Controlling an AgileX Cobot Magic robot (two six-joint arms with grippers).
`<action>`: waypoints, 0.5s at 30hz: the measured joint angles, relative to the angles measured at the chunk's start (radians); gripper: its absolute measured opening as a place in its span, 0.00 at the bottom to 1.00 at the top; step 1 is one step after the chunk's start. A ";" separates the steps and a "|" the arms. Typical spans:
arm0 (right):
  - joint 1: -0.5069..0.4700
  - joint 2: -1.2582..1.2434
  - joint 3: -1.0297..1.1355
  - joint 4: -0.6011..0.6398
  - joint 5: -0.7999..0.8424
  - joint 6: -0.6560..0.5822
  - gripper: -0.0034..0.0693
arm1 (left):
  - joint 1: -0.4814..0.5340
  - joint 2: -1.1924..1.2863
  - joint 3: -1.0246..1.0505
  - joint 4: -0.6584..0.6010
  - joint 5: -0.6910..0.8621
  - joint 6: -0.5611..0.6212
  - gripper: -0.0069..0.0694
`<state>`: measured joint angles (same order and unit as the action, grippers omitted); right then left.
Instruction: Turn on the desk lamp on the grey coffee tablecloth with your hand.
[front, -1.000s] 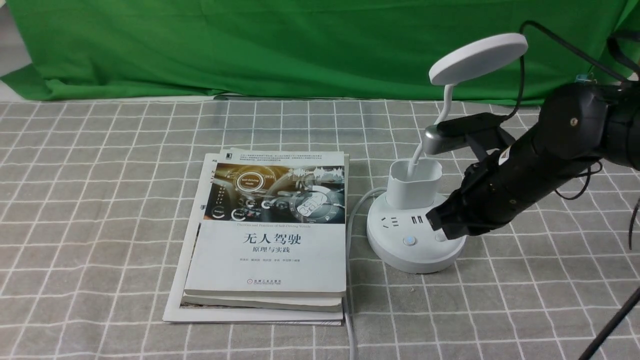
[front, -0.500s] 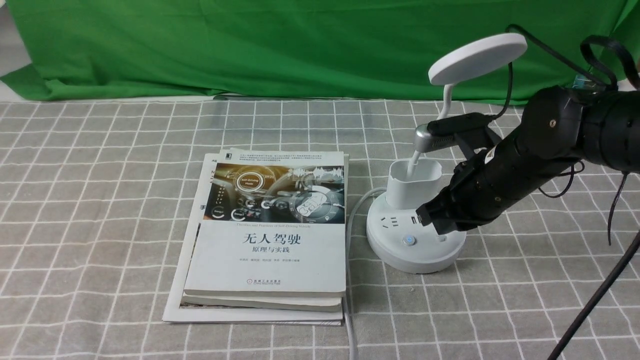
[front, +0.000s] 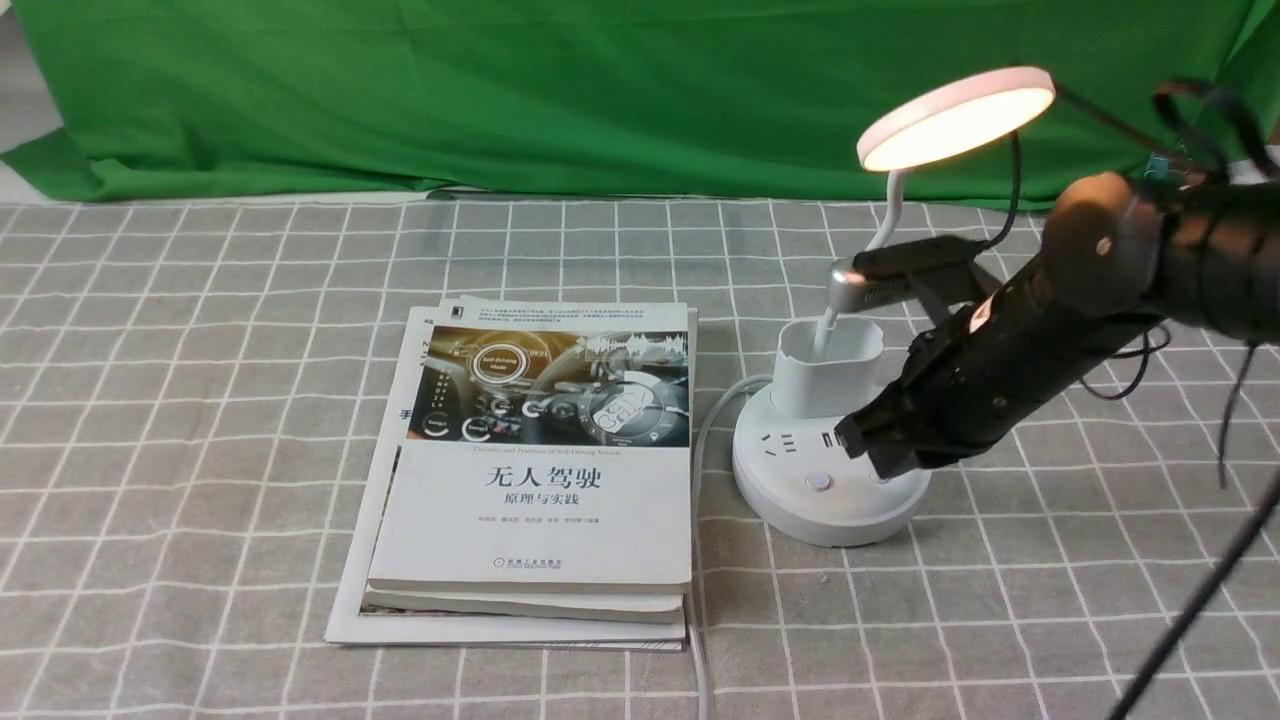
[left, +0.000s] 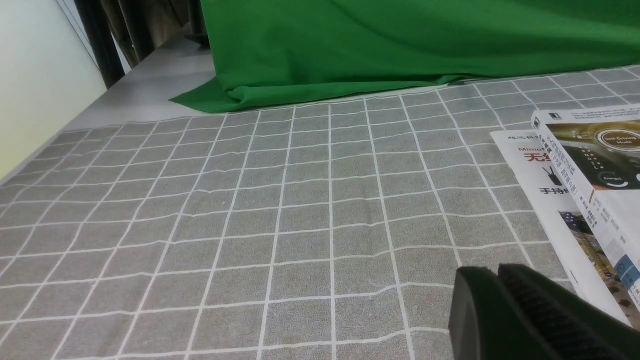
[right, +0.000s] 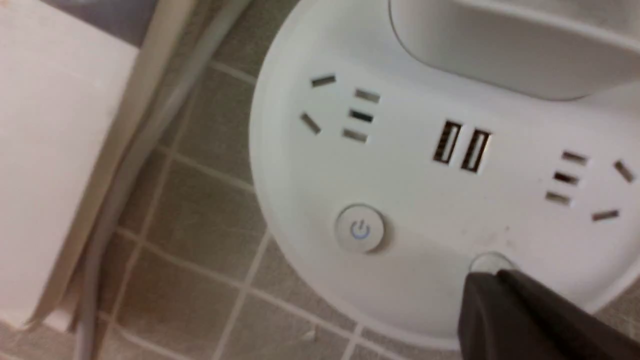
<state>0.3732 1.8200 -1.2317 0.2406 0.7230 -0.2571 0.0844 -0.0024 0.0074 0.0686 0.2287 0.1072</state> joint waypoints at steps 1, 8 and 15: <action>0.000 -0.049 0.017 0.001 0.011 -0.001 0.10 | 0.000 0.000 0.000 0.000 0.000 0.000 0.12; 0.000 -0.262 0.180 0.001 0.024 0.001 0.10 | 0.000 0.000 0.000 0.000 0.000 0.000 0.12; 0.000 -0.537 0.386 0.001 0.005 0.027 0.10 | 0.000 0.000 0.000 0.000 0.000 0.000 0.12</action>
<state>0.3732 1.2832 -0.8458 0.2417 0.7280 -0.2305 0.0844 -0.0024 0.0074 0.0686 0.2287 0.1072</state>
